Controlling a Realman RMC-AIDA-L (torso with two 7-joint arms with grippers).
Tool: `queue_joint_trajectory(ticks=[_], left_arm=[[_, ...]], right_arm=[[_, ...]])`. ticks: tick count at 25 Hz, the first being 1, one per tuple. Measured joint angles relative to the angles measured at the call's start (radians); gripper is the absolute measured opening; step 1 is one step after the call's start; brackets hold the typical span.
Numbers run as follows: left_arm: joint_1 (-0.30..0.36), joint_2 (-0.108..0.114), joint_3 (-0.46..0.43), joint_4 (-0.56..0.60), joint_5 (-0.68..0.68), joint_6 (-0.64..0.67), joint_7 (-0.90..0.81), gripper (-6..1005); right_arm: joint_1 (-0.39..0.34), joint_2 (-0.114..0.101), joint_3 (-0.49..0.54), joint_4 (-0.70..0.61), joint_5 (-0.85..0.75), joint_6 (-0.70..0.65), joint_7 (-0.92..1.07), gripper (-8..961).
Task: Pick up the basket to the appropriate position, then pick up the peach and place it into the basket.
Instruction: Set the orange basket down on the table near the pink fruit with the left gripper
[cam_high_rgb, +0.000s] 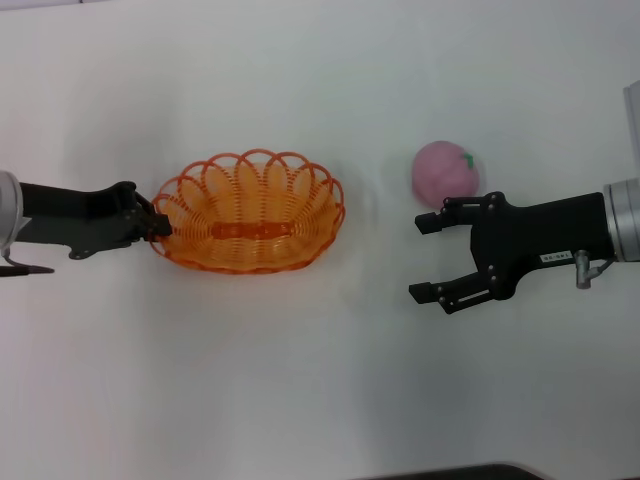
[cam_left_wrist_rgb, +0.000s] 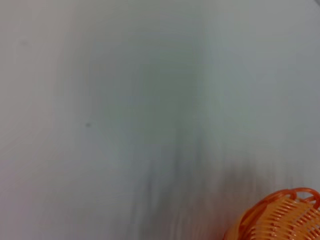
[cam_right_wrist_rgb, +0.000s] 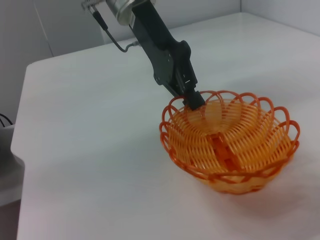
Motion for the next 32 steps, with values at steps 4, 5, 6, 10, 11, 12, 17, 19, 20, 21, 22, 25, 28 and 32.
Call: queue_joint_trajectory(ticks=[4, 5, 6, 10, 11, 12, 17, 19, 20, 21, 22, 25, 28, 32], left_arm=[[0.020, 0.000, 0.001, 0.002, -0.035, -0.015, 0.002, 83], [0.023, 0.000, 0.002, 0.004, -0.041, -0.016, 0.003, 86], [0.024, 0.001, 0.002, 0.004, -0.044, -0.016, 0.003, 88], [0.025, 0.004, 0.002, -0.003, -0.056, -0.013, 0.000, 97], [0.025, 0.005, 0.002, -0.006, -0.060, -0.011, -0.001, 99], [0.025, 0.006, 0.002, -0.010, -0.065, -0.009, -0.001, 101], [0.025, 0.011, -0.011, -0.027, -0.083, -0.007, 0.003, 113], [0.025, 0.011, -0.012, -0.028, -0.085, -0.007, 0.008, 117], [0.025, 0.011, -0.012, -0.028, -0.087, -0.006, 0.011, 118], [0.025, 0.011, -0.012, -0.028, -0.089, -0.006, 0.013, 119], [0.025, 0.011, -0.012, -0.028, -0.089, -0.005, 0.014, 120], [0.026, 0.012, -0.009, -0.030, -0.090, -0.005, 0.024, 130], [0.026, 0.012, -0.005, -0.035, -0.090, -0.005, 0.036, 153], [0.025, 0.013, -0.012, -0.042, -0.091, -0.005, 0.055, 348]], right_arm=[[0.000, 0.000, 0.000, 0.000, 0.000, 0.002, -0.001, 886], [0.000, 0.000, 0.000, 0.000, 0.000, 0.002, -0.001, 886], [0.000, 0.000, 0.000, 0.000, 0.000, 0.002, -0.001, 885], [0.001, 0.000, 0.000, 0.000, 0.000, 0.003, 0.000, 884], [0.001, 0.000, 0.000, 0.000, 0.000, 0.003, 0.001, 884], [0.001, 0.000, -0.001, 0.000, 0.000, 0.002, 0.001, 883], [0.001, 0.000, -0.001, 0.000, 0.000, 0.003, 0.001, 882], [0.001, 0.000, -0.001, 0.000, 0.000, 0.003, 0.001, 881], [0.001, 0.000, -0.001, 0.000, 0.000, 0.004, 0.001, 881], [0.001, 0.000, -0.001, 0.000, 0.000, 0.004, 0.001, 881], [0.001, 0.000, -0.001, 0.002, 0.000, 0.004, 0.001, 880], [0.001, 0.000, -0.001, 0.007, 0.000, 0.004, 0.001, 879], [0.001, 0.000, -0.001, 0.007, 0.000, 0.004, -0.001, 878], [0.001, 0.000, -0.001, 0.008, 0.000, 0.004, -0.001, 877]])
